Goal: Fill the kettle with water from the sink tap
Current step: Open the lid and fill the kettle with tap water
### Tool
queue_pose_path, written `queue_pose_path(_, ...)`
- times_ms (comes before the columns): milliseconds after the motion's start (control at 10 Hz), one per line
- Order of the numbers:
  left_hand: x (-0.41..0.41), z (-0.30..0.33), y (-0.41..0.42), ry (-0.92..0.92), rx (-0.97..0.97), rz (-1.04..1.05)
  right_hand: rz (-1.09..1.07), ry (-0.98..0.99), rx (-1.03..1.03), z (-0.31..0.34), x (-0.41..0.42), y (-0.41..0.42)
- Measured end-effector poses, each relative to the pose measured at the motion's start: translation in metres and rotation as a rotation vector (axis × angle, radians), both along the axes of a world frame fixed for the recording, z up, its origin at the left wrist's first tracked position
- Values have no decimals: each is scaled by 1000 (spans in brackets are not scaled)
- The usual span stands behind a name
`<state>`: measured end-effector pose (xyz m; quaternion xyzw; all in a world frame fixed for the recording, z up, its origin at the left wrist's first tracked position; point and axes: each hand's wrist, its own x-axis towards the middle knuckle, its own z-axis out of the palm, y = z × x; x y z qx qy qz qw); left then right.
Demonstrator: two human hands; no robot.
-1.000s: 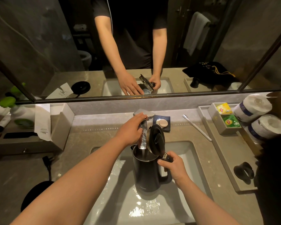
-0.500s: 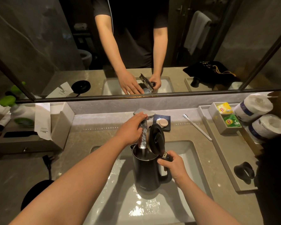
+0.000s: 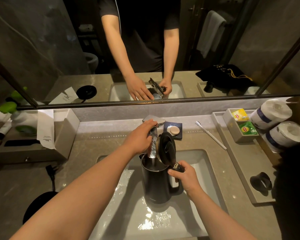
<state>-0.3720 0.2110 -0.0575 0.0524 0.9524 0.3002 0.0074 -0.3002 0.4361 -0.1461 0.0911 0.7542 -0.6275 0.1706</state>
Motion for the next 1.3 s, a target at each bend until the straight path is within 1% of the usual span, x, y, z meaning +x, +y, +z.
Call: queue_pose_path(1300, 0, 1, 0, 2, -4, -7, -6, -6, -24, -3, 2, 0)
